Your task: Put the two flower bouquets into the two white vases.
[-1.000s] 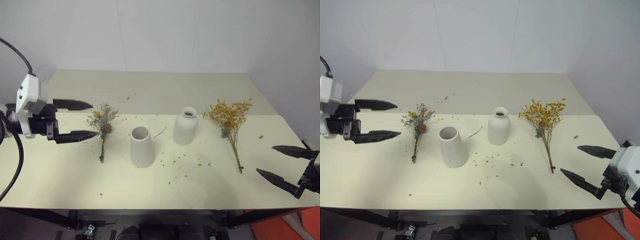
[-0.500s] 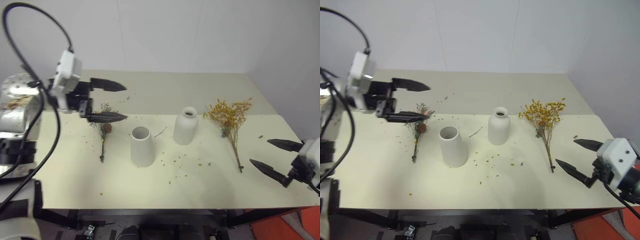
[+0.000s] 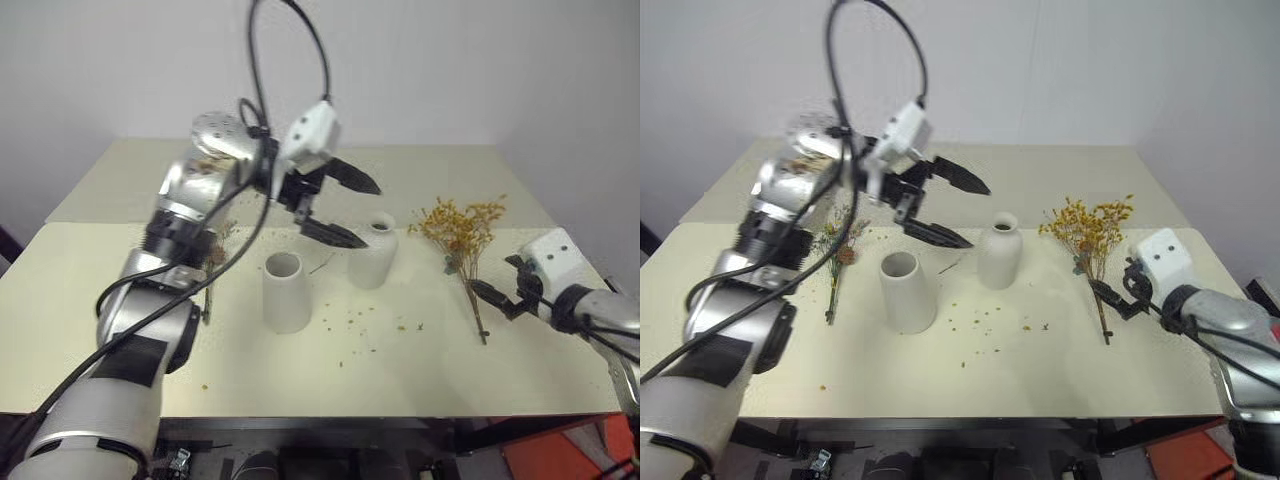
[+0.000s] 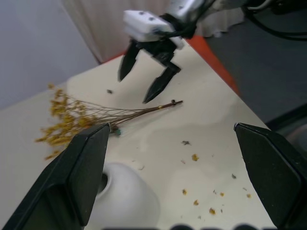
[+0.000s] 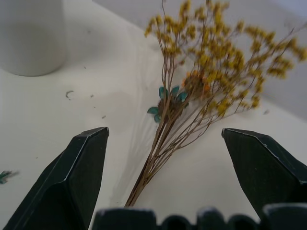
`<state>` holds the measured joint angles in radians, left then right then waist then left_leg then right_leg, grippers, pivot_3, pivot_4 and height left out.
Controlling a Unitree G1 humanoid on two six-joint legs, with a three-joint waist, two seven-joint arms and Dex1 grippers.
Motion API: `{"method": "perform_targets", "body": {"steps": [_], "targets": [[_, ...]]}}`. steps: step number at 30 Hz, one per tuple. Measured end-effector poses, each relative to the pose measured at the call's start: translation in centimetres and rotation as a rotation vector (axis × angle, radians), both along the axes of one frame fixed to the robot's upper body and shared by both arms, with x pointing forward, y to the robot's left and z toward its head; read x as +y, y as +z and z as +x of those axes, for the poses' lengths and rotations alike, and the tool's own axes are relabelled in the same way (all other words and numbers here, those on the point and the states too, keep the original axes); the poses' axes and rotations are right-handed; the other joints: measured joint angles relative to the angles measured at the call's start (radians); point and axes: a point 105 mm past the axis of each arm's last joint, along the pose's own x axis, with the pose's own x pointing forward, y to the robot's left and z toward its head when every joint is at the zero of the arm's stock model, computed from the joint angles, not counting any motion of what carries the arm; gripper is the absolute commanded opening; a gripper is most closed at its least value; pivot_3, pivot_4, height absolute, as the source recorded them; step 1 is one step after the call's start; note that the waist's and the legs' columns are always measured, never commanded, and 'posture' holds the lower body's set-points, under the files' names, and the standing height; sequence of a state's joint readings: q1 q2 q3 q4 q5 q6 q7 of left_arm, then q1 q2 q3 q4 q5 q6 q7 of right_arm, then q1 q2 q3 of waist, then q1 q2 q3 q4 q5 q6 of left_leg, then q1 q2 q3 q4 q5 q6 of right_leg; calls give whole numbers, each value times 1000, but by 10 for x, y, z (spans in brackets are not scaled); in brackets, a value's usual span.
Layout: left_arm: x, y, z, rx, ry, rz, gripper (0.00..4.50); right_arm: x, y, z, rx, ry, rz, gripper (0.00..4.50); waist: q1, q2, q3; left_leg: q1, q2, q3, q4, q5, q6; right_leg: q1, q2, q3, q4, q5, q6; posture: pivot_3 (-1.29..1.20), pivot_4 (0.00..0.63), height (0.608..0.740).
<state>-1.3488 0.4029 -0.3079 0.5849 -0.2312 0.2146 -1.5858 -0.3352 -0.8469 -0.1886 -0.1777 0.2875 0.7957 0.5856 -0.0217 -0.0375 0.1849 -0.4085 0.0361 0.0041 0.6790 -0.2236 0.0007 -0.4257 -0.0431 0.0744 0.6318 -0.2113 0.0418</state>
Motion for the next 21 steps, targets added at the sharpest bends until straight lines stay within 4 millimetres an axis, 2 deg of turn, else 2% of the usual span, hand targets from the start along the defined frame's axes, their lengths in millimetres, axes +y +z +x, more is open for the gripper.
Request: {"method": "perform_targets", "body": {"steps": [3, 6, 11, 21], "targets": [[-19, -15, 0, 24, -25, 75, 4500, -7, 4, 18, 66, -92, 63, 4457, 1, 0, 0, -1, 0, -1, 0, 0, 0, -1, 0, 0, 0, 2, -3, 0, 150, 740], [-31, -20, -2, 33, -47, 103, 4500, -9, 1, 28, 118, -138, 107, 4457, 1, 0, 0, -2, 0, -1, -1, 0, 0, -2, 0, 0, -1, 2, -3, 0, 150, 740], [-43, -27, -3, 33, -52, 130, 4500, -8, -20, 32, 216, -156, 136, 4457, 0, 1, 0, -5, -1, -1, 0, -1, 2, -2, -1, 0, -2, 2, -3, 0, 150, 740], [-53, -36, -1, 30, -42, 145, 4500, -8, -42, 41, 294, -178, 156, 4457, -2, 1, 1, -6, -1, -1, 0, -1, 2, -4, -1, 0, -1, 2, -2, 0, 150, 740]]}}
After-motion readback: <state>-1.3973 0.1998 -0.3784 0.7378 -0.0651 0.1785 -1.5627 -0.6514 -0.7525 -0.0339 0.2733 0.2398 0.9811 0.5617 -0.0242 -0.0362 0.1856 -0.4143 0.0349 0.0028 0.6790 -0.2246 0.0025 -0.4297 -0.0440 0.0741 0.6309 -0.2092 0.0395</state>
